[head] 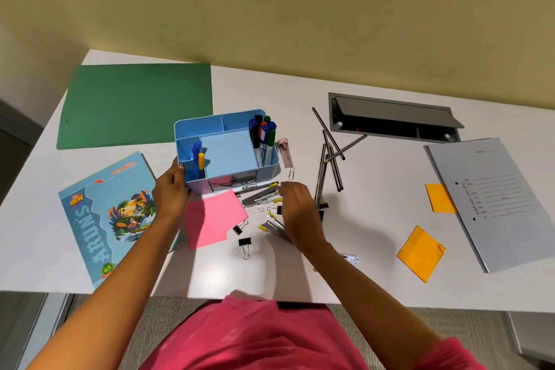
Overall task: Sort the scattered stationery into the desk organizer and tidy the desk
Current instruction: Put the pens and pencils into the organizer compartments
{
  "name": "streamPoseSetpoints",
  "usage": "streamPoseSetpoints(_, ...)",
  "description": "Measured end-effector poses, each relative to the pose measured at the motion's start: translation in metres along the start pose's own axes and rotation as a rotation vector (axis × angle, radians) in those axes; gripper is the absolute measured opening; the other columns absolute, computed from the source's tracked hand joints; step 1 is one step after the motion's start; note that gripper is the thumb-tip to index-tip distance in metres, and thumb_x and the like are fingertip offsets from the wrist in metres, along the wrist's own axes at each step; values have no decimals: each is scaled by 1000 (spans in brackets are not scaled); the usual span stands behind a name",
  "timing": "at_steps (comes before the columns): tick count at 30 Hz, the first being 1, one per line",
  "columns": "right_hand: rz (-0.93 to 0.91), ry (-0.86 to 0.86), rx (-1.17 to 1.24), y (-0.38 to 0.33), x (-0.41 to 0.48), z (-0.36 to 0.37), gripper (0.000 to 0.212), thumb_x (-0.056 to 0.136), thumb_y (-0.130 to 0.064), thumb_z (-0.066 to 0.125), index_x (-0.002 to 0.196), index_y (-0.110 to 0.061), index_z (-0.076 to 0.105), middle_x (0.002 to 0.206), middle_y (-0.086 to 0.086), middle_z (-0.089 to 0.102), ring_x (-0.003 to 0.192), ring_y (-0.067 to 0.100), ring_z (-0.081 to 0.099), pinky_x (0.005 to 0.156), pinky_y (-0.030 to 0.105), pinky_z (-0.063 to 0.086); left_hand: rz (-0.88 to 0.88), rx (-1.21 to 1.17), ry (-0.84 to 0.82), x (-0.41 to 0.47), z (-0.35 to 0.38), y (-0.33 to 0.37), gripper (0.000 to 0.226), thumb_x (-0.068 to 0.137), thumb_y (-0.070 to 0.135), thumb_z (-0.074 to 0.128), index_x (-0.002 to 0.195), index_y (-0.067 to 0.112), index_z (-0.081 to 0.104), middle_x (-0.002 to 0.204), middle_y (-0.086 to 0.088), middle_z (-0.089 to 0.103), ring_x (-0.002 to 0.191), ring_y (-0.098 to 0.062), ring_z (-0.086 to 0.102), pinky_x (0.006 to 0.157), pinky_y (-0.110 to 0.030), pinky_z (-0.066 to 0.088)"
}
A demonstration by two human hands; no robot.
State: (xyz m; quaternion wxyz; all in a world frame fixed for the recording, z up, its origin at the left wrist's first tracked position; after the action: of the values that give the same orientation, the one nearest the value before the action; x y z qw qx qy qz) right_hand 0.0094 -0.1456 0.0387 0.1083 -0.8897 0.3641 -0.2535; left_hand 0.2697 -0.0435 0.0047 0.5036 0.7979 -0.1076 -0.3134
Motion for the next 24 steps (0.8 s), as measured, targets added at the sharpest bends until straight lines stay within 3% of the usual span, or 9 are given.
streamPoseSetpoints(2,-149,-75,-17,-27,8,17,30,76,8,60,106,9,63,108,20,64,102,32,57,96,32,46,1,-2,-9,-2,1,1,41,101,35,40,127,10,59,109,-13,64,93,-30,60,86,-48,55)
streamPoseSetpoints(5,-68,-247,-18,-37,28,47,43,60,10,72,102,0,66,98,13,65,89,27,61,78,29,53,4,14,-35,-4,0,3,40,101,37,39,121,10,61,108,-16,63,93,-29,60,88,-49,54)
streamPoseSetpoints(9,-18,-382,-184,-43,45,63,48,28,9,84,71,-6,67,71,9,64,64,24,63,51,23,50,-10,5,-81,-5,2,2,41,101,37,39,125,11,59,109,-14,61,103,-35,61,91,-51,52)
streamPoseSetpoints(12,-24,-390,-263,-43,48,56,41,28,5,87,62,-7,67,60,8,62,53,22,61,43,21,47,-14,0,-92,-5,1,3,34,100,37,41,113,14,61,106,-18,62,103,-38,61,91,-53,52)
streamPoseSetpoints(16,34,-441,-326,-29,49,56,43,24,-1,92,60,-7,70,52,7,62,46,18,60,39,20,46,-18,-4,-89,-6,1,2,40,100,37,41,124,10,59,98,-16,61,92,-31,60,91,-51,52)
streamPoseSetpoints(19,62,-461,-345,-17,48,58,47,22,0,93,63,-4,71,56,10,64,52,22,62,40,21,48,-8,-3,-92,-5,2,2,37,101,36,41,119,9,60,96,-15,60,90,-29,58,90,-50,53)
streamPoseSetpoints(22,17,-454,-402,-12,46,58,45,26,-5,93,65,-8,70,59,7,65,57,20,63,46,21,49,7,4,-96,-6,3,4,27,101,34,41,89,21,61,96,-15,60,87,-28,57,88,-49,51)
streamPoseSetpoints(24,-25,-410,-443,-12,45,53,40,35,-5,91,68,-10,69,60,5,63,57,18,60,51,21,47,21,5,-92,-6,3,5,28,101,34,41,79,26,56,98,-14,60,84,-26,56,83,-45,51)
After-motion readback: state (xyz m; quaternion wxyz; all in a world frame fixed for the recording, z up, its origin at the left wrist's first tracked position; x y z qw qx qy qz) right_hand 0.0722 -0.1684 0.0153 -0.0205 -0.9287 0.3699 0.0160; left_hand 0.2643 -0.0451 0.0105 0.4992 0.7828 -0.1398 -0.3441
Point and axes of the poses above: each hand's wrist, its own x-axis towards the middle knuckle, its own z-axis out of the palm, y = z × x, the point moved 10 cm from there along x, towards the middle knuckle
